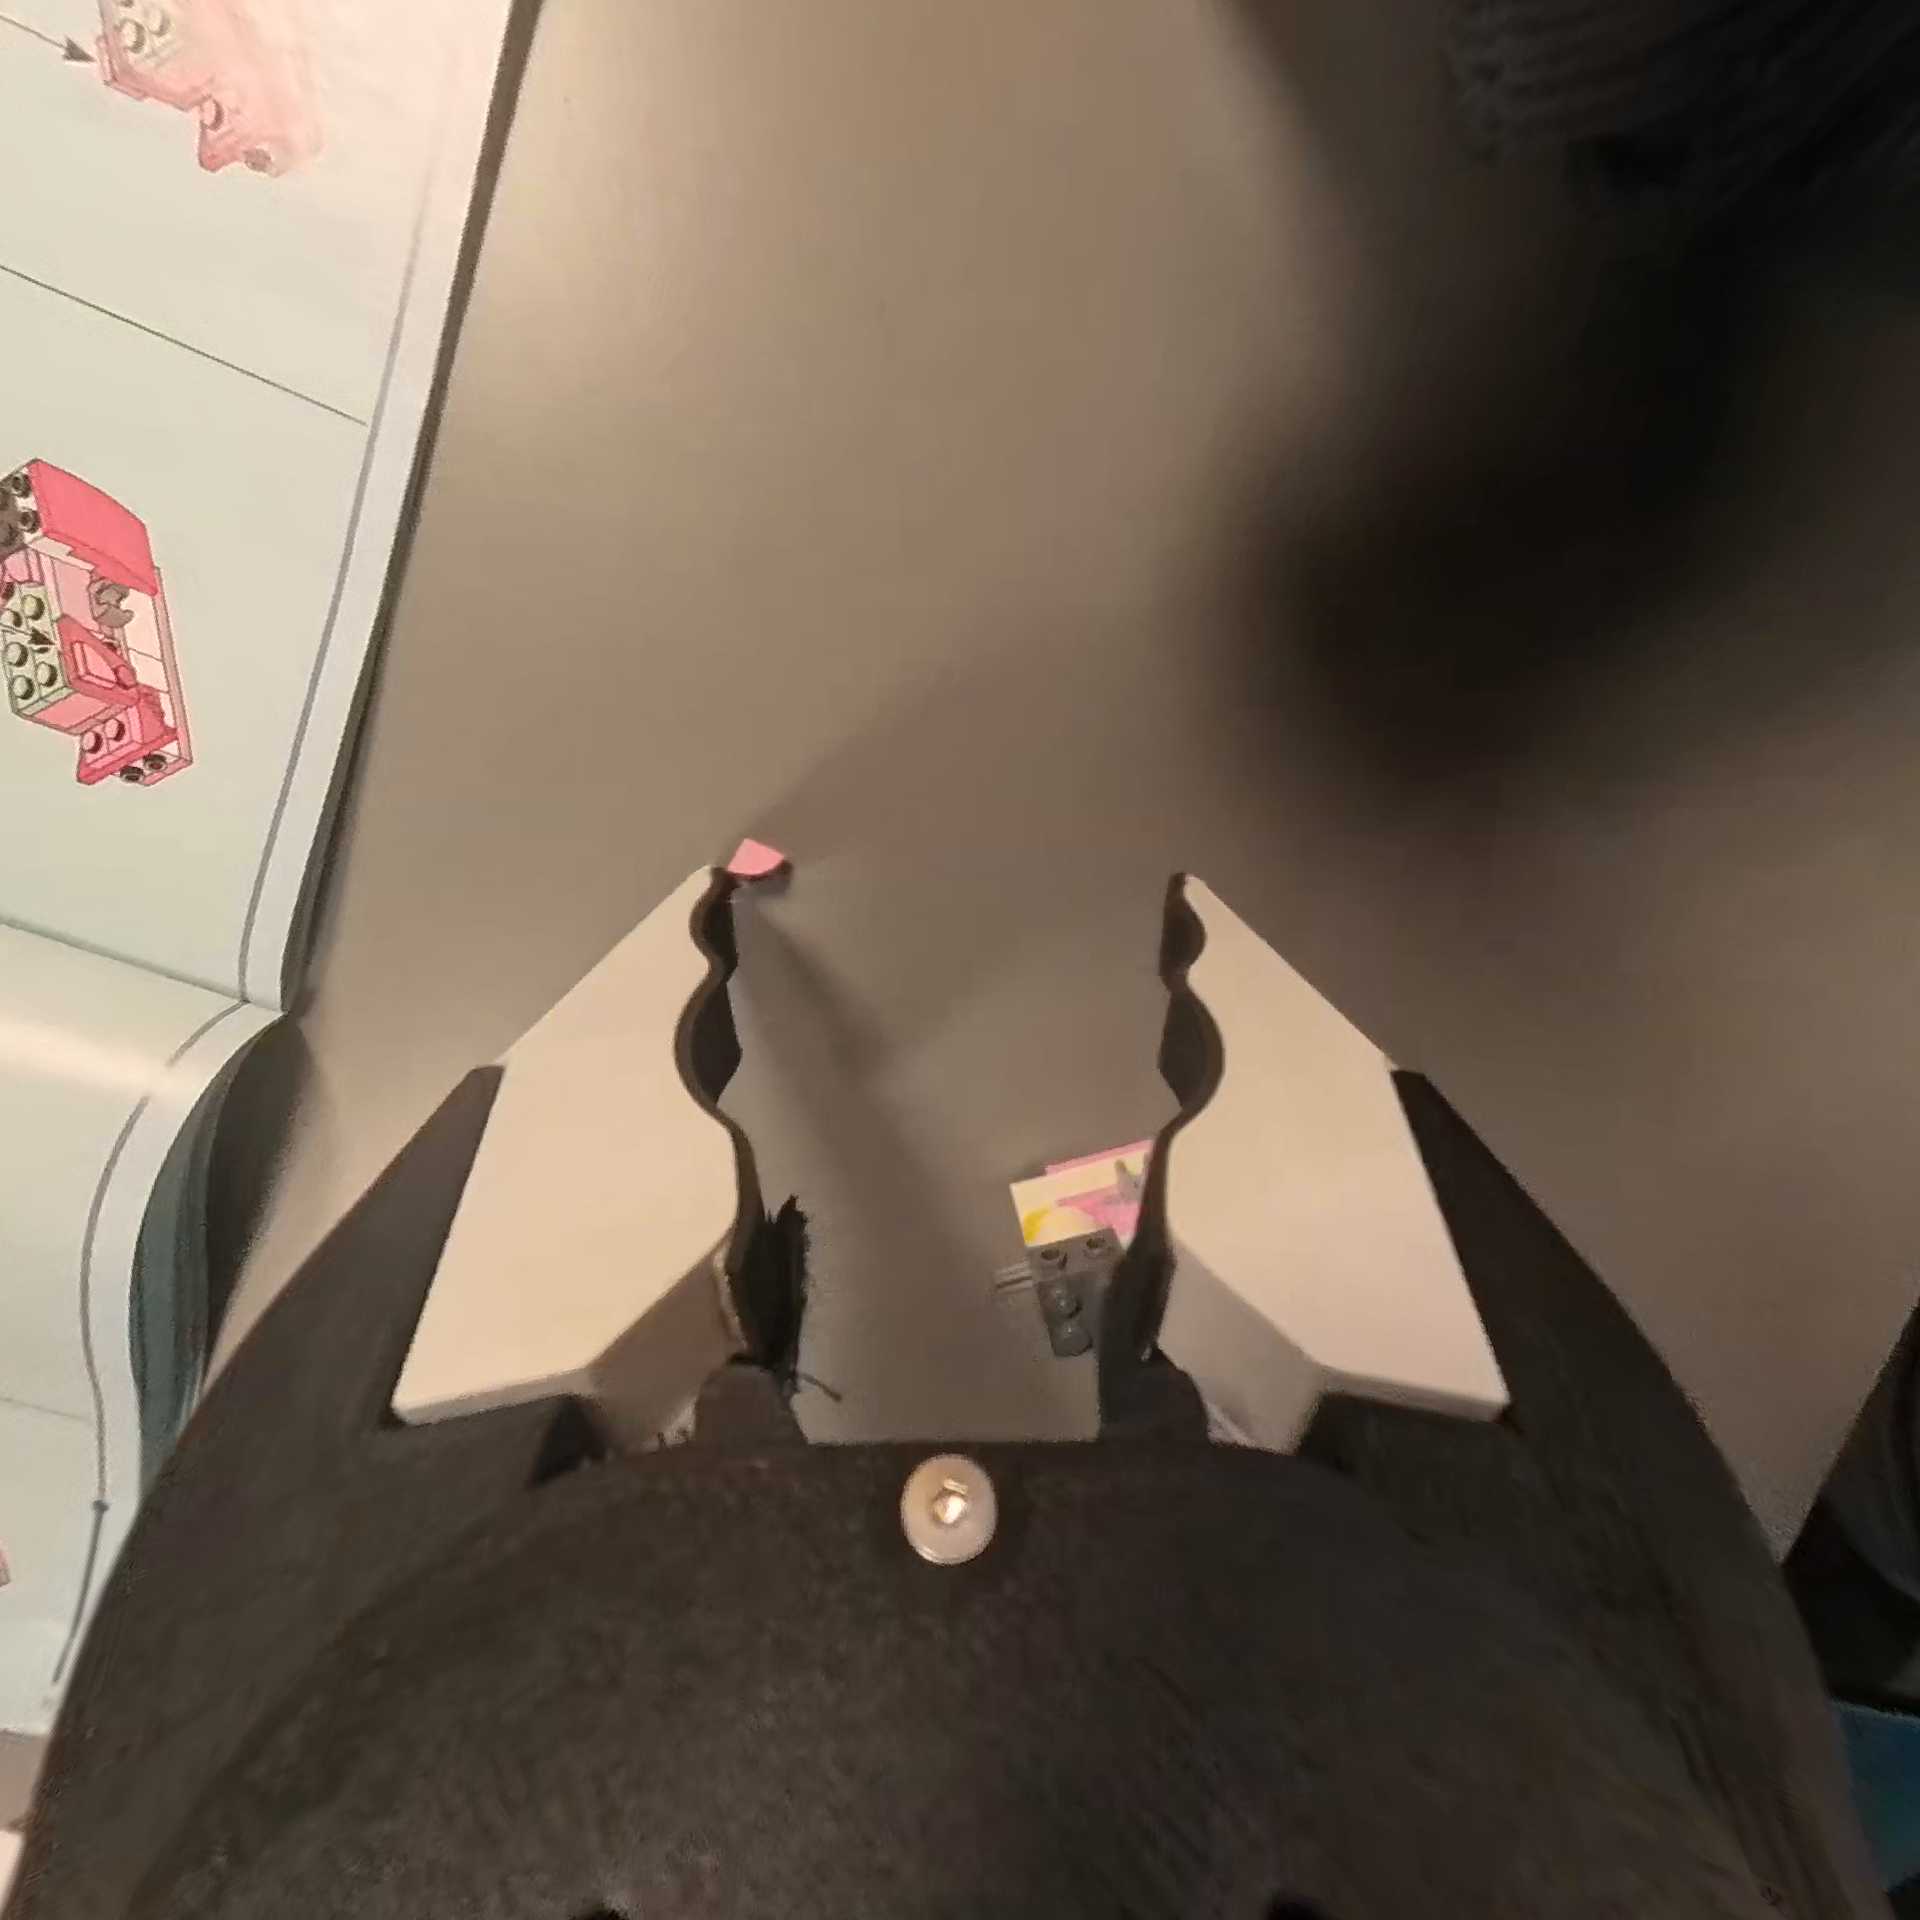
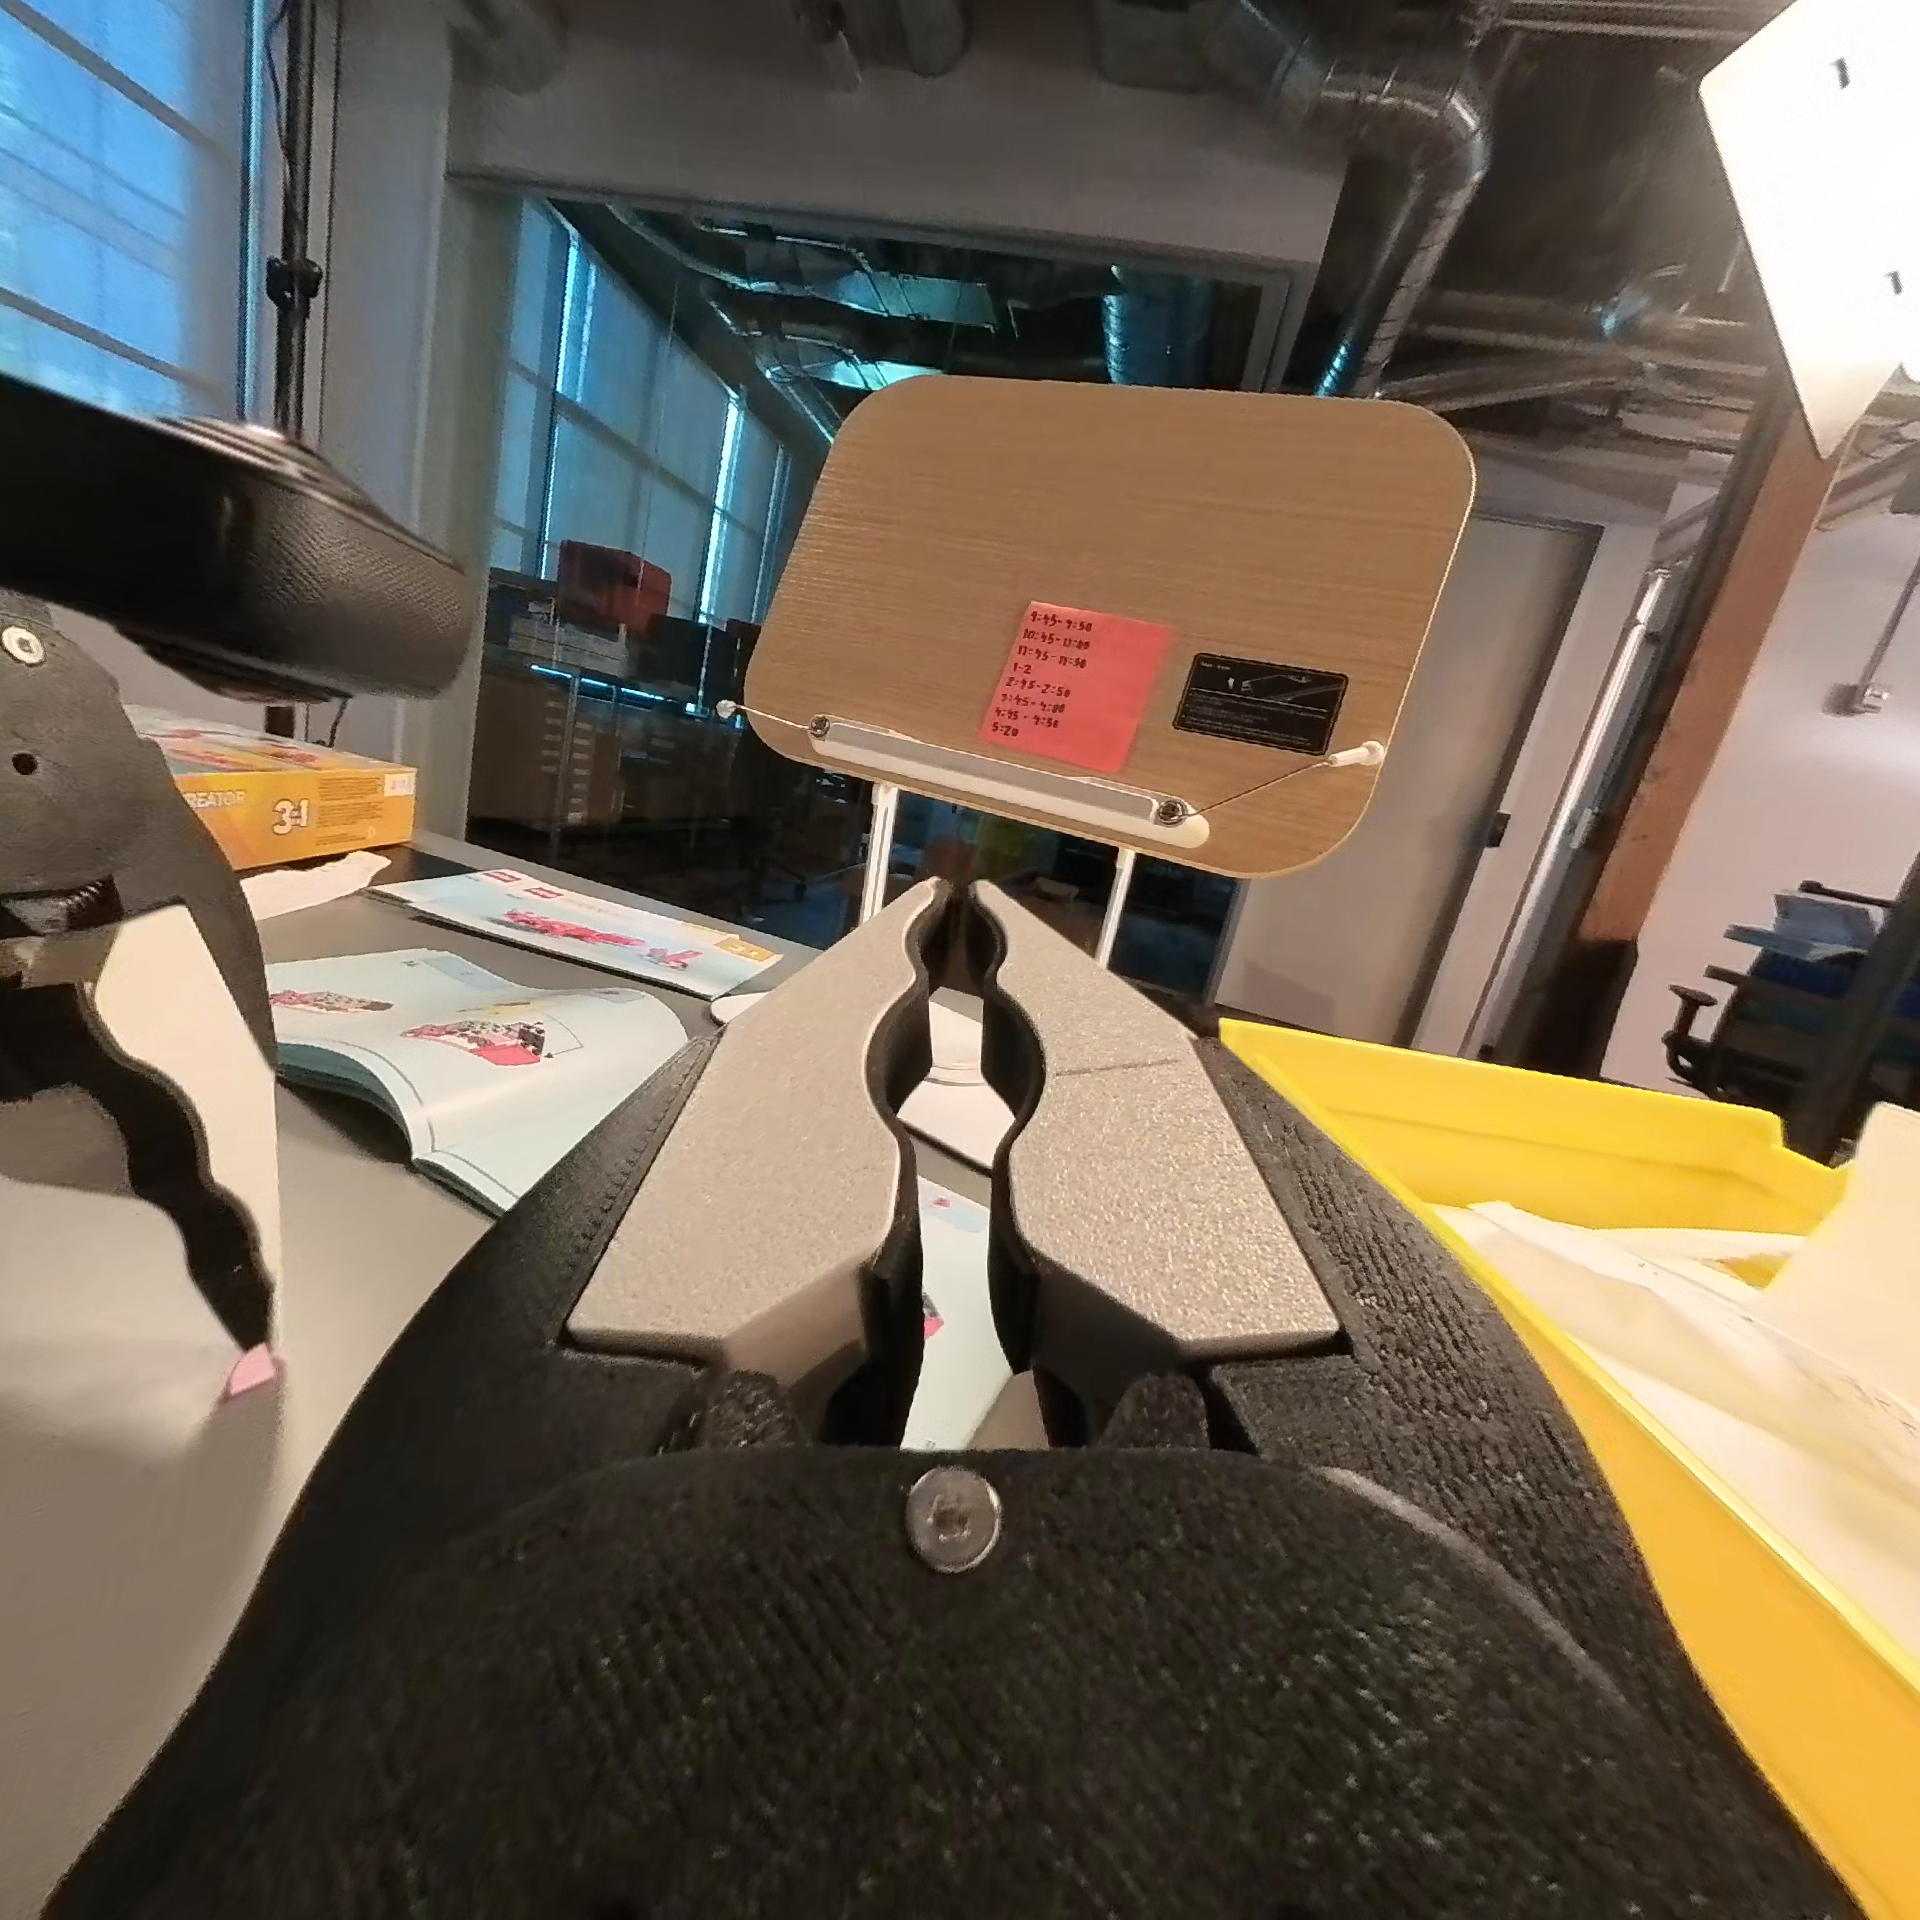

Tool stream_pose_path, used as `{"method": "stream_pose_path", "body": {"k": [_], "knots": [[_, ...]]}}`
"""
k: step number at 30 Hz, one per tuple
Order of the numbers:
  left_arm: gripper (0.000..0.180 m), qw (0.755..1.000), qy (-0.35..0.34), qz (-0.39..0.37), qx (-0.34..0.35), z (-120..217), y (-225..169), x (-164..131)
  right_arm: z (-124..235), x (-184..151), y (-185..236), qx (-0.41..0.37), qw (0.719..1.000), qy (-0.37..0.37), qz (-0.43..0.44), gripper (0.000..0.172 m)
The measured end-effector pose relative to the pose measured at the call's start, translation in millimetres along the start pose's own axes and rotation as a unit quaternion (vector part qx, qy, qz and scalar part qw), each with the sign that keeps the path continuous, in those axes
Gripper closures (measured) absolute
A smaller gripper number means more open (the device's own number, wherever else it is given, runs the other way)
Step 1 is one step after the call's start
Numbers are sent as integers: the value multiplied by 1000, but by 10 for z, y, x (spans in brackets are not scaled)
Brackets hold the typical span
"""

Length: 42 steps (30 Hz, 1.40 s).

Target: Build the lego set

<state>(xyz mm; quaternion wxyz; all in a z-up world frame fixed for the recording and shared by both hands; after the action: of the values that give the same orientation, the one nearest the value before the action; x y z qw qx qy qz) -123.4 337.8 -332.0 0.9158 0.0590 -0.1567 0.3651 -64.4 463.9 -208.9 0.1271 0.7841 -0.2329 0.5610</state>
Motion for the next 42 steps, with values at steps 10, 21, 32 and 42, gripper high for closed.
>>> {"method": "stream_pose_path", "body": {"k": [10, 21, 32, 42], "knots": [[74, 998, 16, 4, -53, 73, -50, -110, -77, -477, 510, 161, 973, 167, 8, 172], [56, 980, -189, 69, 5, 614, -49, -207, 126, -728, 940, 296, 914, 274, 44, 172], [84, 960, -270, 48, 61, 328, -493, -316, 215, -830, 1099, 370, 866, 337, -11, 164], [112, 951, -297, 49, 75, 340, -475, -461, 216, -1018, 1337, 477, 792, 380, 17, 158]]}}
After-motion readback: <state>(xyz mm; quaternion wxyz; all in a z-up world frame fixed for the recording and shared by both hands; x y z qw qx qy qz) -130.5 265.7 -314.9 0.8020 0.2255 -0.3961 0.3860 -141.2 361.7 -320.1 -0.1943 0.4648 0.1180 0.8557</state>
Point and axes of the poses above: each gripper's, where its closed fingertips meet, z back along the fingers, x out of its top, y = z × x across the jaws, the point moved 2 cm from there along z, back along the fingers, and after that the axes turned 10 degrees about -z, right-handed, at the moved point
